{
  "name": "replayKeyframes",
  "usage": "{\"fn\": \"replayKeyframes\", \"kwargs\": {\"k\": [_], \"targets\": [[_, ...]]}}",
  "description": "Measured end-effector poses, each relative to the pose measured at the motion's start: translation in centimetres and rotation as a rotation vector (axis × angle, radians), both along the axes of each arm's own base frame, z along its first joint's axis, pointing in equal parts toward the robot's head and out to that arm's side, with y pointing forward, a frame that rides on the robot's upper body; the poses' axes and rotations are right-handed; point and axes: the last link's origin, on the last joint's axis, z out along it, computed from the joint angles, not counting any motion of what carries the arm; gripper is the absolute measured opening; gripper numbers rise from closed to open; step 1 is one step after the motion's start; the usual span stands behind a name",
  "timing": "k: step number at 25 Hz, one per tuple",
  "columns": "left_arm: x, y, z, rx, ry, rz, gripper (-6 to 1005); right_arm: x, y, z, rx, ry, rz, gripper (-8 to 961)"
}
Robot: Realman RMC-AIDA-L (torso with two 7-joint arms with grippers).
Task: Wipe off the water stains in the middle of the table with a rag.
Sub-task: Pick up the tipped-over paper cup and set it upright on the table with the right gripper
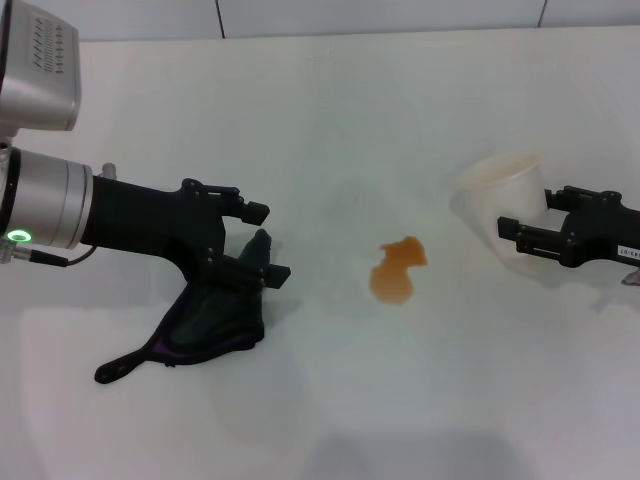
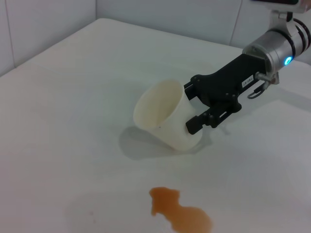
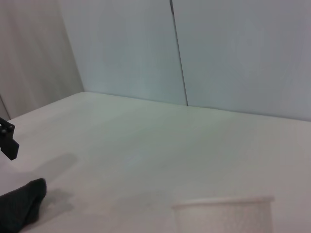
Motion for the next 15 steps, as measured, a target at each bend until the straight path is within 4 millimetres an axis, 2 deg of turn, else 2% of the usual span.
{"fn": "replayKeyframes", "kwargs": {"k": [15], "targets": [[0.11, 0.04, -0.04, -0.001, 0.002, -0.001, 878, 0.4, -0.38, -0.33, -0.008, -0.011, 0.005, 687]]}}
